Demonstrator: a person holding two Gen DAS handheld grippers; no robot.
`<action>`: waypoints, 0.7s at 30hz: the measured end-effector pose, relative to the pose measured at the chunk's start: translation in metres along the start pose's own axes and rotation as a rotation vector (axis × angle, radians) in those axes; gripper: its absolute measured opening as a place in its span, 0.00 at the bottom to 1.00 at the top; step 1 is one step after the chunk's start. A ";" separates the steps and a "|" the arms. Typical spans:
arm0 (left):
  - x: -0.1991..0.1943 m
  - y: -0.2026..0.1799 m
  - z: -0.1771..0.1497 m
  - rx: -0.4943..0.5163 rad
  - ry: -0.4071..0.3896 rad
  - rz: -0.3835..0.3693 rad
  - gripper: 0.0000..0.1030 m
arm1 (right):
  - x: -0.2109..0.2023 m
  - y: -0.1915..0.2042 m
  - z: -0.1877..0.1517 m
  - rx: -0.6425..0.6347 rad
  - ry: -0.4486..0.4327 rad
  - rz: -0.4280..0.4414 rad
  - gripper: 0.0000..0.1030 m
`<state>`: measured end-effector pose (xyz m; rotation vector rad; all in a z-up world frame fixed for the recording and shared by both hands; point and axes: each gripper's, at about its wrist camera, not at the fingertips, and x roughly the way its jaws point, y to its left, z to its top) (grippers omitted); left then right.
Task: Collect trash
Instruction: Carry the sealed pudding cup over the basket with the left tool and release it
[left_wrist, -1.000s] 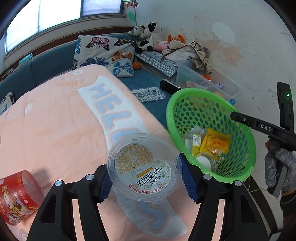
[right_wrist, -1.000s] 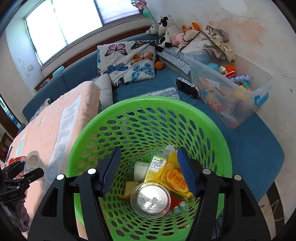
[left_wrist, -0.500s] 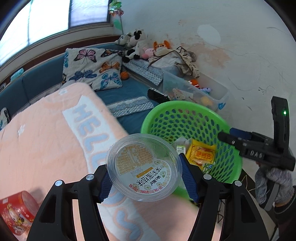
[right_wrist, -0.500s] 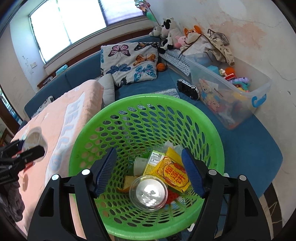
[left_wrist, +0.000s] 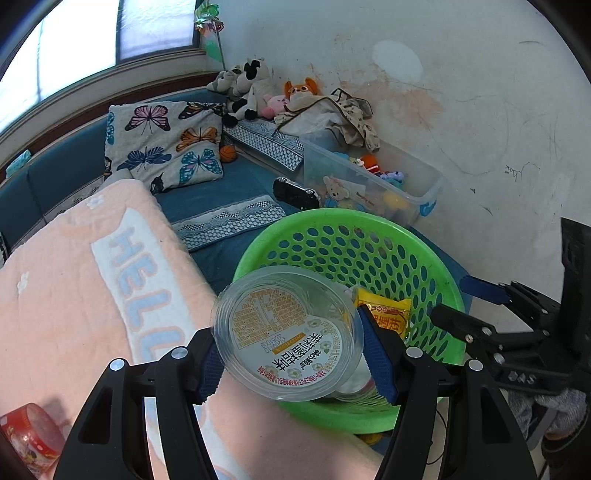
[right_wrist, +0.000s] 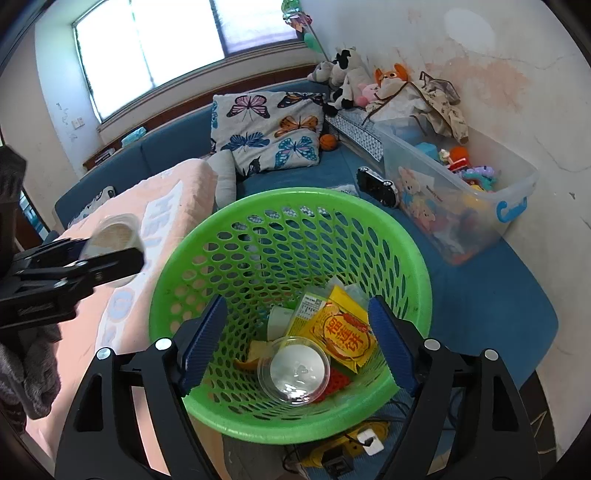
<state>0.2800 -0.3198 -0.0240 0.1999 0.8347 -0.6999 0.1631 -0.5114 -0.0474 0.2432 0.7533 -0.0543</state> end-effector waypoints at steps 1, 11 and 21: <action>0.002 -0.001 0.001 -0.001 0.003 -0.002 0.61 | -0.001 0.000 -0.001 0.000 -0.002 0.000 0.77; 0.022 -0.014 0.005 -0.006 0.038 -0.009 0.61 | -0.005 -0.010 -0.013 0.022 0.008 -0.004 0.78; 0.031 -0.021 0.006 0.000 0.047 -0.011 0.68 | -0.002 -0.015 -0.020 0.039 0.021 -0.001 0.78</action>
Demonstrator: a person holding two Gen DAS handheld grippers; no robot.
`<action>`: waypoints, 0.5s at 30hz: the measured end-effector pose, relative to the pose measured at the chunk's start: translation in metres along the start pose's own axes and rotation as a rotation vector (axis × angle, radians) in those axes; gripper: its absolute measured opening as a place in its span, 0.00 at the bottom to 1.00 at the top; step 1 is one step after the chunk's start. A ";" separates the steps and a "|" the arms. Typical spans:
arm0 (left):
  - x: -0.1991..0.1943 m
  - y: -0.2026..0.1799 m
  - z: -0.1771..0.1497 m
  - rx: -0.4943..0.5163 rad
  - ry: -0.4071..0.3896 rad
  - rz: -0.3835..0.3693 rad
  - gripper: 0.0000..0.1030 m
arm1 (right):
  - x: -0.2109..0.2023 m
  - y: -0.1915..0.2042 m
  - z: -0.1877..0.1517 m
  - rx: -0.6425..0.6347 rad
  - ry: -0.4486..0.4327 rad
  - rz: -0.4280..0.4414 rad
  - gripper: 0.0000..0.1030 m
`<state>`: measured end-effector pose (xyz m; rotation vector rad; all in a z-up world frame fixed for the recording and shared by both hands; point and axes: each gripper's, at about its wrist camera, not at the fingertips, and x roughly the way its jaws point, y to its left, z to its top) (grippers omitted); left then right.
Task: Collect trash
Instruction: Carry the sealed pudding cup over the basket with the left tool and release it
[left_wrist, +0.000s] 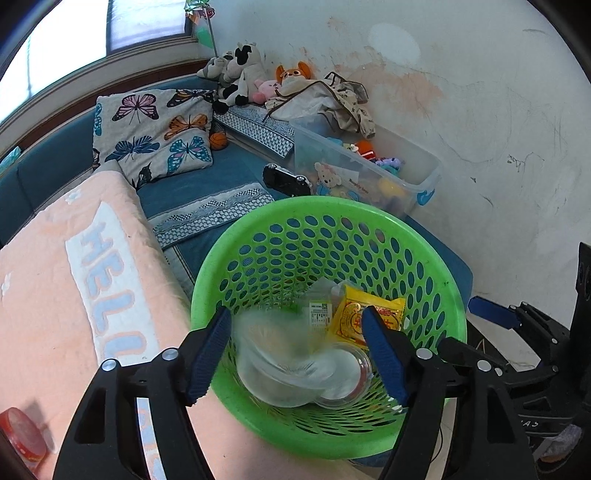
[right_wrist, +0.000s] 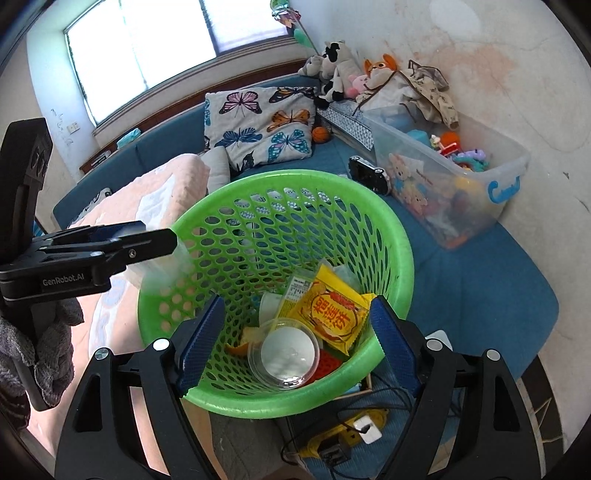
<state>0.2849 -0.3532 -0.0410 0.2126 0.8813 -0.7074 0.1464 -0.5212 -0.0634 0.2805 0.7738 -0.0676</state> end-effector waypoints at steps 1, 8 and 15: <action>0.000 0.000 0.000 -0.002 -0.001 -0.003 0.69 | 0.001 0.000 0.000 0.001 0.001 0.001 0.78; -0.010 0.005 -0.004 -0.012 -0.015 -0.002 0.76 | -0.001 0.003 -0.004 0.003 0.004 0.012 0.78; -0.038 0.012 -0.015 -0.021 -0.054 0.012 0.81 | -0.009 0.017 -0.011 -0.009 -0.001 0.024 0.78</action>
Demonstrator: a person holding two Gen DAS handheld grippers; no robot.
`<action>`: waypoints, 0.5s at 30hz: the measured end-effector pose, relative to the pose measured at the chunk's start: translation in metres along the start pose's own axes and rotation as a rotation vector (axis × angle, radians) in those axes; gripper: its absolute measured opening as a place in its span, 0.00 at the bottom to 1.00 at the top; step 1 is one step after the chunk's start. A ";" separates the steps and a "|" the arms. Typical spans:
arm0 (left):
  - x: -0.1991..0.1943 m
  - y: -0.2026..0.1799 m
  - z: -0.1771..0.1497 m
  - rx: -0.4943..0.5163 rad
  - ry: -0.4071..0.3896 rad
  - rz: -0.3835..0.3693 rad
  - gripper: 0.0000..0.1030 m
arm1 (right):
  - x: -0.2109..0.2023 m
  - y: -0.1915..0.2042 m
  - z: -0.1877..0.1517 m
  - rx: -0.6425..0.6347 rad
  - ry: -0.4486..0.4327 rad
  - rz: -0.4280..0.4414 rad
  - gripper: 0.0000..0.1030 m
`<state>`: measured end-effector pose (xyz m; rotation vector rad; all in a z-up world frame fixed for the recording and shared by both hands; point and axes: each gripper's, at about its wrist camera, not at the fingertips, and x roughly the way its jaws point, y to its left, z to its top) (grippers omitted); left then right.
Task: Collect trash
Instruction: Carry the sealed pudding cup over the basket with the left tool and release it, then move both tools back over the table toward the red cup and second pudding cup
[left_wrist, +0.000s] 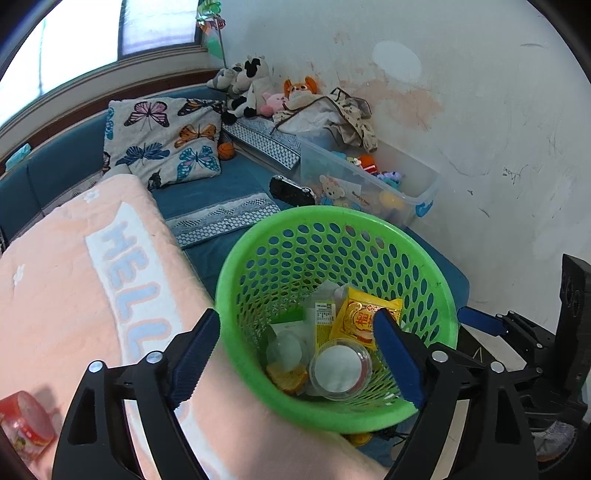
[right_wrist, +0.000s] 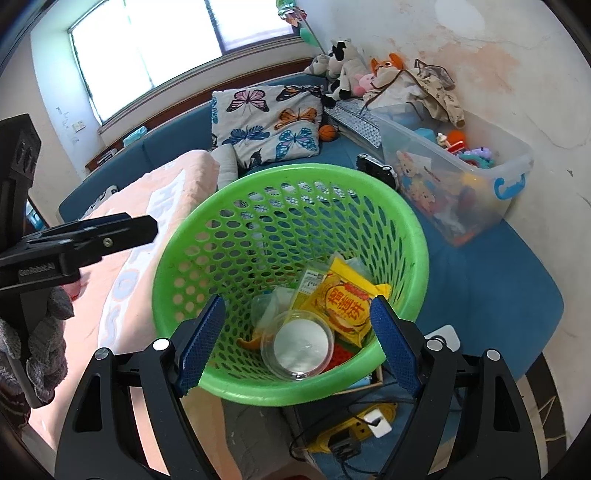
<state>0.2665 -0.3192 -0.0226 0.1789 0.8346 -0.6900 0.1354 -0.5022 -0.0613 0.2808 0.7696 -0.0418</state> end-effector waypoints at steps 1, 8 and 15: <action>-0.004 0.001 -0.002 0.001 -0.005 0.007 0.82 | -0.001 0.002 -0.001 -0.003 -0.001 0.000 0.78; -0.036 0.019 -0.022 -0.022 -0.034 0.043 0.85 | -0.009 0.023 -0.008 -0.024 -0.007 0.025 0.79; -0.073 0.050 -0.050 -0.085 -0.066 0.094 0.87 | -0.014 0.058 -0.017 -0.083 -0.007 0.048 0.82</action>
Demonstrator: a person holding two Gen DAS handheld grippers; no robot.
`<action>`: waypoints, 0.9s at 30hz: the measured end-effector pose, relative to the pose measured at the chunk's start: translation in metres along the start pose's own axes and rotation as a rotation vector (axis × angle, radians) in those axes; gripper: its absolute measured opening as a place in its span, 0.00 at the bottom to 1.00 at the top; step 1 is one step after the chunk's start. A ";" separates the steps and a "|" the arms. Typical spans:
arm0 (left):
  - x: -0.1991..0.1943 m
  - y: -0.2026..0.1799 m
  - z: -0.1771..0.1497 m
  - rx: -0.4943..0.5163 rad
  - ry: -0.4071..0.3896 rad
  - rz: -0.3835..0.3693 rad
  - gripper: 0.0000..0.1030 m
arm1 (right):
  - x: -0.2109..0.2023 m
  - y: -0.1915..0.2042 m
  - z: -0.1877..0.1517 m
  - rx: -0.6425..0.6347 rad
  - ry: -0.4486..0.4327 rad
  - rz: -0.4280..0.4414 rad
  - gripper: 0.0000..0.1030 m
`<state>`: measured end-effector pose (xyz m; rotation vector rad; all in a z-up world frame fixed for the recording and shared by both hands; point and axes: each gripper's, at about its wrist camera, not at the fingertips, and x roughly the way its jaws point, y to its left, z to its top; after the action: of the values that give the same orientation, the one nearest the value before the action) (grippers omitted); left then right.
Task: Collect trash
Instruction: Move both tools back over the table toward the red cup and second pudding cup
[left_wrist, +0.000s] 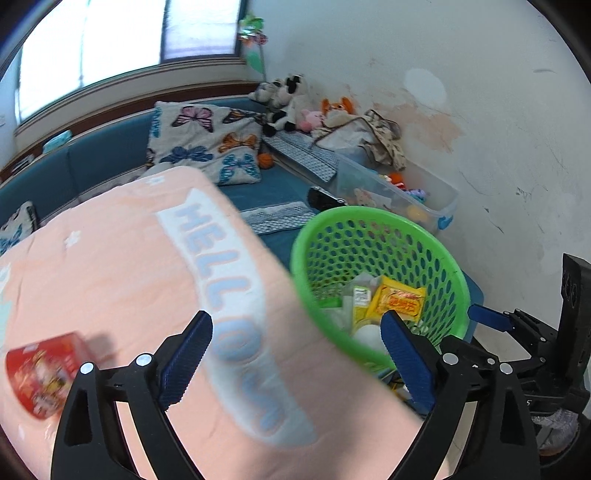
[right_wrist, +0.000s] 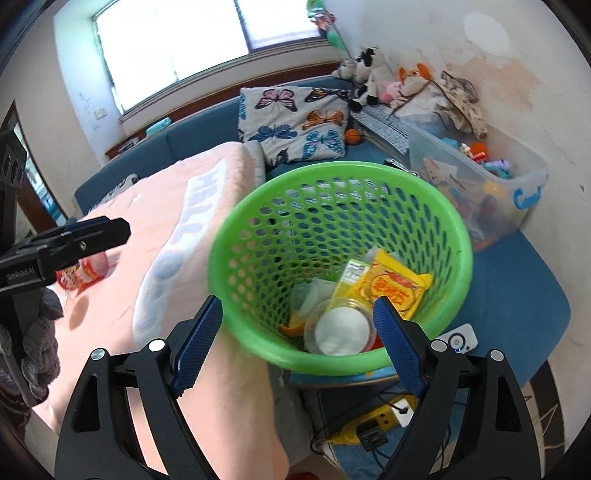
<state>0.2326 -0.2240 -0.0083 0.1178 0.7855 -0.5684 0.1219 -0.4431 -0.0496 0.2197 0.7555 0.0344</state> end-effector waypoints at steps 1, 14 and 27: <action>-0.005 0.006 -0.003 -0.007 -0.005 0.011 0.87 | 0.000 0.008 -0.001 -0.011 -0.001 0.007 0.82; -0.076 0.084 -0.048 -0.114 -0.060 0.150 0.89 | 0.007 0.097 -0.010 -0.134 -0.008 0.070 0.89; -0.127 0.161 -0.098 -0.222 -0.082 0.281 0.89 | 0.027 0.203 -0.024 -0.297 0.052 0.219 0.90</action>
<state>0.1829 -0.0020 -0.0058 -0.0006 0.7323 -0.2162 0.1345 -0.2373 -0.0421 0.0177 0.7658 0.3593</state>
